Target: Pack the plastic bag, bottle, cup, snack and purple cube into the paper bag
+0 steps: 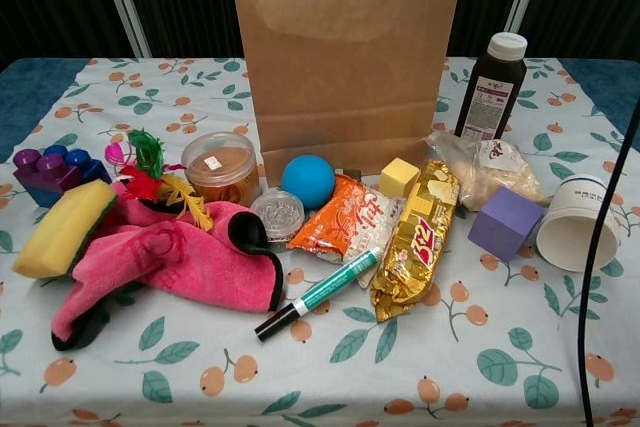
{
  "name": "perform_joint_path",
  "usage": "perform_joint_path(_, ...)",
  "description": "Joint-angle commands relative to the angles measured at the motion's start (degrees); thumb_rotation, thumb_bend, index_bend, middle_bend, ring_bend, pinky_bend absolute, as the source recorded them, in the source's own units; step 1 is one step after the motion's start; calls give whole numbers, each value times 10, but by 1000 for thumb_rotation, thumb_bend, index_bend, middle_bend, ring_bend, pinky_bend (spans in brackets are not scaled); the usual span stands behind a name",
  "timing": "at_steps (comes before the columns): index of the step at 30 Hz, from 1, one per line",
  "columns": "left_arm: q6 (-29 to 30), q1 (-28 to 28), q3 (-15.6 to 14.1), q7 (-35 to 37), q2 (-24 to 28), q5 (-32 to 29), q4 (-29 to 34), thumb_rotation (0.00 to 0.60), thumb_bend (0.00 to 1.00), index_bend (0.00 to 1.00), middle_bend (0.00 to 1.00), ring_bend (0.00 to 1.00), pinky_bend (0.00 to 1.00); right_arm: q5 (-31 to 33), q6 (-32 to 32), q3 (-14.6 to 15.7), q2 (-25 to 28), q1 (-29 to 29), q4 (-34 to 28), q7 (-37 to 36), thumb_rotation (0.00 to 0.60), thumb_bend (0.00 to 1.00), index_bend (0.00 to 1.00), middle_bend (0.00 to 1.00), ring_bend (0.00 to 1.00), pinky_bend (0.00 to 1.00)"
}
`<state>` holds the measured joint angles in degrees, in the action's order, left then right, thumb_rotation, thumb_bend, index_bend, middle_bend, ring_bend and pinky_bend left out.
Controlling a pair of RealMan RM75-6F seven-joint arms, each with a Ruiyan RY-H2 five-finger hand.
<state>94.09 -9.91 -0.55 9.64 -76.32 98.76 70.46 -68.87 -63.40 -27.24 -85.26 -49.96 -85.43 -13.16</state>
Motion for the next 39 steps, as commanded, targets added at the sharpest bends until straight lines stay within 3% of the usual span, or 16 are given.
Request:
perform_joint_path(1,1,0,-1,0,0,1,2,600,0,87,75,63,184,-4,-14,18,51,33,-32,50,600,0,198,298,109,105)
perform_joint_path(5,2,-1,-2,1,-1,3,5,600,0,87,75,63,184,22,15,65,130,82,-74,103,600,0,157,251,50,46)
perform_joint_path(8,1,-1,-4,0,-1,4,6,600,0,87,76,62,184,41,13,94,149,117,-79,109,600,0,124,224,24,17)
perform_joint_path(16,1,-1,-7,-3,-1,6,10,600,0,87,75,62,184,67,-15,146,95,166,-16,138,600,0,119,240,46,35)
perform_joint_path(19,3,0,-7,-5,0,7,11,600,0,87,75,63,184,48,-38,142,49,183,26,69,600,0,121,210,37,48)
perform_joint_path(23,5,1,-9,-6,4,8,11,600,0,87,76,63,184,13,-51,128,-11,201,101,-94,600,0,109,178,7,51)
perform_joint_path(29,5,3,-10,-4,7,7,10,600,0,87,76,62,184,-31,-93,123,-72,225,216,-257,600,0,97,168,5,51)
perform_joint_path(35,-1,-1,-15,-7,-1,16,4,600,0,87,75,62,184,-50,-18,129,-59,234,255,-474,600,0,94,168,7,51)
perform_joint_path(39,0,-4,-15,-10,-6,20,4,600,0,87,75,62,184,-70,19,135,-72,219,308,-548,600,0,91,183,13,54)
